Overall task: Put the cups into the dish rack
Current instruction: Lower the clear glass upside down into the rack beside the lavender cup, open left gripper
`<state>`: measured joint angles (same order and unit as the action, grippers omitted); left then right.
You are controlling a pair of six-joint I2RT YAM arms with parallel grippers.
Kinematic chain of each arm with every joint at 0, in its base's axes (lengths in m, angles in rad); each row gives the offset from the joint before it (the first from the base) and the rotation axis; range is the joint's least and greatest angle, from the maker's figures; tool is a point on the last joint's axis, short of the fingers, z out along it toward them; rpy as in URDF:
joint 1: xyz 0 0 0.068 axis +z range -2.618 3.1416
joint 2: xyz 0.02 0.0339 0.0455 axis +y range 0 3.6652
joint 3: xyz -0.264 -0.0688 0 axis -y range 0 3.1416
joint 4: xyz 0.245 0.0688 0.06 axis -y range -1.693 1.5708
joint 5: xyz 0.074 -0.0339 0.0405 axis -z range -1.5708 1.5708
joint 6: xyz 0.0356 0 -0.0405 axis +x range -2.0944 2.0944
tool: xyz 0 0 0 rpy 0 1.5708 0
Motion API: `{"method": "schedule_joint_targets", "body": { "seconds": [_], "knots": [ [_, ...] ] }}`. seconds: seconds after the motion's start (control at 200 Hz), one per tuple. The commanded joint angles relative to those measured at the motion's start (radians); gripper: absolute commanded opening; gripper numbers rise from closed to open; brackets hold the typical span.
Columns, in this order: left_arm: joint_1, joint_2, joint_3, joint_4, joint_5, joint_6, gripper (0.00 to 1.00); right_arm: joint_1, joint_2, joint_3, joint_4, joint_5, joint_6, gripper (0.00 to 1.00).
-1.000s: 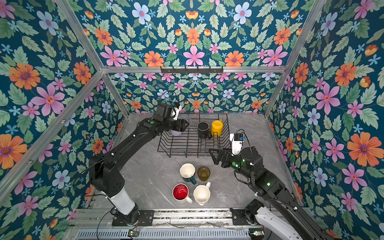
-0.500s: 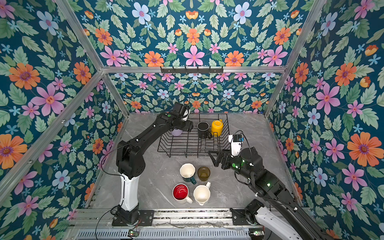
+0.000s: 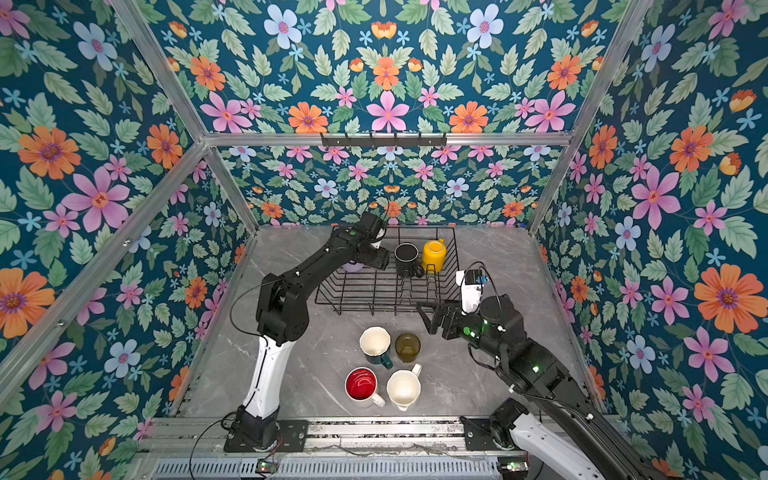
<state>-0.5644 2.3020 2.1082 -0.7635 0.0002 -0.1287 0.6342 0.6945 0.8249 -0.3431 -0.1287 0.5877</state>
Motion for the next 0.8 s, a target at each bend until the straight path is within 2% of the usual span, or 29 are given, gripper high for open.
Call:
{"method": "schedule_joint_targets", "body": {
  "seconds": [0.0,0.135,0.51,0.795],
  "knots": [
    [0.0,0.012,0.011,-0.01,-0.023,-0.004,0.0,0.001,0.0,0.002,0.01,-0.005,-0.012,0.97],
    [0.003,0.027,0.017,-0.009,-0.034,-0.011,0.14,0.001,0.004,0.003,0.013,-0.008,-0.012,0.97],
    [0.006,0.042,0.027,-0.005,-0.026,-0.017,0.71,0.0,0.007,0.01,0.004,-0.009,-0.012,0.97],
    [0.006,0.026,0.018,0.008,-0.02,-0.02,0.89,0.0,0.018,0.016,0.005,-0.008,-0.012,0.97]
  ]
}}
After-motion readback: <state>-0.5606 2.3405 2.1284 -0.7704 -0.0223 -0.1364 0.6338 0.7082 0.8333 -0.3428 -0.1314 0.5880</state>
